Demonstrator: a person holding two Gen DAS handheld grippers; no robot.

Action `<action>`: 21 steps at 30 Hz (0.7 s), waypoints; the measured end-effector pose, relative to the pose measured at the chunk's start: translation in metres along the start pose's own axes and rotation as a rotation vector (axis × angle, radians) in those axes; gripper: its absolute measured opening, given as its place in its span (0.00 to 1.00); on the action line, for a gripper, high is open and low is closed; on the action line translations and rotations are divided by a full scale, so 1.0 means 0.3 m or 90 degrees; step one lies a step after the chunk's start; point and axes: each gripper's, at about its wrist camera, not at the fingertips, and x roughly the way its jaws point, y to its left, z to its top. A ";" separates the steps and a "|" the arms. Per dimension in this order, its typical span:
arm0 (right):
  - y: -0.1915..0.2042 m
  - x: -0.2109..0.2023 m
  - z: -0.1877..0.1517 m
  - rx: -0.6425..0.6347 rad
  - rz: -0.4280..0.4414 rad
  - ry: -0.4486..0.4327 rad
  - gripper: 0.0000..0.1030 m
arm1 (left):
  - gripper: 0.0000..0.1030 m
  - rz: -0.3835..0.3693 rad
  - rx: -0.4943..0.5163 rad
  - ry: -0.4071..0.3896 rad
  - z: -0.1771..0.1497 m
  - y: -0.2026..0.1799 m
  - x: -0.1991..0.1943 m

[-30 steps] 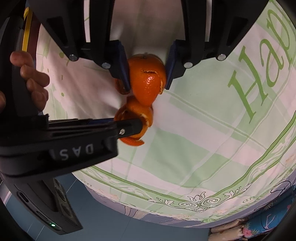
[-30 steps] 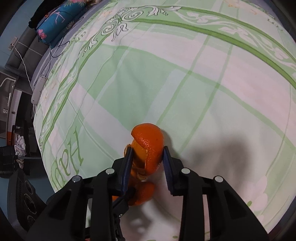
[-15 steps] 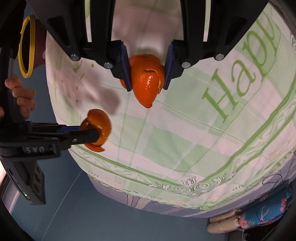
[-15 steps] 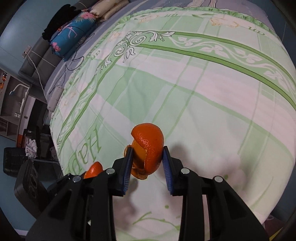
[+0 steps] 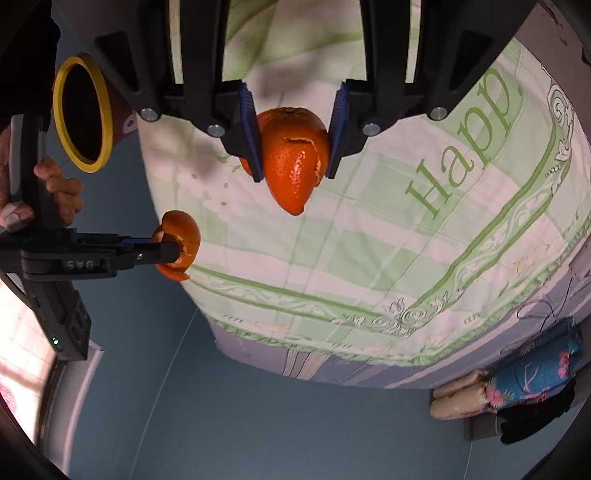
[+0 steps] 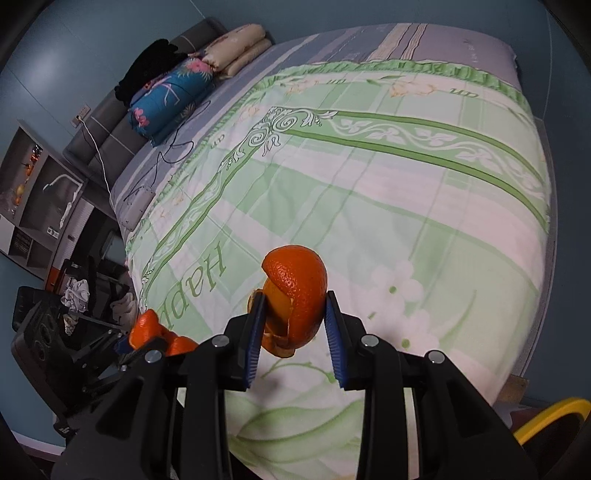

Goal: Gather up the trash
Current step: 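Lift both orange peels and carry them over the yellow-rimmed bin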

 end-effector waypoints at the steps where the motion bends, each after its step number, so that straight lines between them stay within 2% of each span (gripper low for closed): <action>1: -0.005 -0.020 -0.013 0.001 -0.001 -0.006 0.29 | 0.30 -0.005 0.007 -0.009 0.000 -0.023 -0.025; 6: -0.039 -0.145 -0.091 0.011 0.001 -0.042 0.29 | 0.30 -0.031 0.037 -0.042 -0.009 -0.130 -0.131; 14: -0.085 -0.280 -0.188 0.028 0.005 -0.082 0.29 | 0.30 -0.042 0.093 -0.094 -0.022 -0.288 -0.260; 21: -0.119 -0.377 -0.267 0.031 0.004 -0.111 0.29 | 0.30 -0.063 0.128 -0.115 -0.039 -0.409 -0.319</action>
